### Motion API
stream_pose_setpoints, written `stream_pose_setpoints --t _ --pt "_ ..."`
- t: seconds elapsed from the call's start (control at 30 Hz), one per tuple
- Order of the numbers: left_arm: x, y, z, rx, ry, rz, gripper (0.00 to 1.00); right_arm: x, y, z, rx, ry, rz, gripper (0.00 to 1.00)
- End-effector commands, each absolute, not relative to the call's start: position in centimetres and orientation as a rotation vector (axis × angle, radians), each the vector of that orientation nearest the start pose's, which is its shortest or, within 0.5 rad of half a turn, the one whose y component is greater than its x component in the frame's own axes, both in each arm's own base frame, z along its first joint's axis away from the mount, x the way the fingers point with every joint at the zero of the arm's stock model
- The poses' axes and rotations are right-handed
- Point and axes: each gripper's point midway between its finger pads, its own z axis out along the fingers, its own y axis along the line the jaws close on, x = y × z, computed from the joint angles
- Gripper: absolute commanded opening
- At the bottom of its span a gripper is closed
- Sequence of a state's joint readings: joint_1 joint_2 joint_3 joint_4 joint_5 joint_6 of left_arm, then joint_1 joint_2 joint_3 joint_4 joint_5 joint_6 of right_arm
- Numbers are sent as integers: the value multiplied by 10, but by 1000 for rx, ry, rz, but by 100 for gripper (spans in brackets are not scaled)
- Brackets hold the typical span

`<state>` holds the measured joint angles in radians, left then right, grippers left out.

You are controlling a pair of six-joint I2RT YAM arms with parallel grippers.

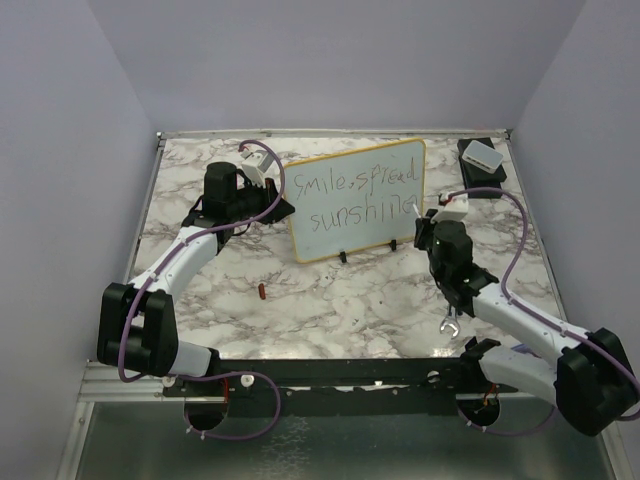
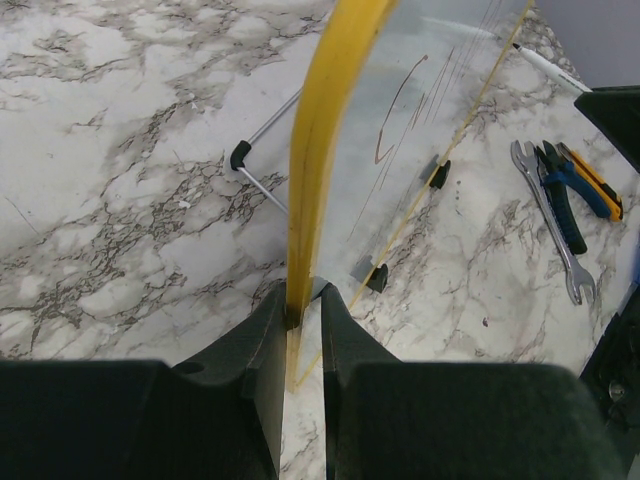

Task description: Write a sentence on the whiteboard

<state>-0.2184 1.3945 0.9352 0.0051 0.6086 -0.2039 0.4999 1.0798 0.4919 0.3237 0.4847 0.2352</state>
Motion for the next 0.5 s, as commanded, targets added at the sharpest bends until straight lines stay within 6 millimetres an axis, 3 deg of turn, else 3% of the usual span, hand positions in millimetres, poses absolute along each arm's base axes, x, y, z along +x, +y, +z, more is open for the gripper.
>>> stream_pose_setpoints --t 0.0,0.27,0.47 --pt "363 -186 192 395 1998 -841 8 330 97 166 116 1804 96 1" --pt "362 -186 192 396 1997 -841 9 322 91 140 168 1873 79 1" --pt "362 -186 193 396 1994 -842 9 325 91 136 173 1880 72 1"
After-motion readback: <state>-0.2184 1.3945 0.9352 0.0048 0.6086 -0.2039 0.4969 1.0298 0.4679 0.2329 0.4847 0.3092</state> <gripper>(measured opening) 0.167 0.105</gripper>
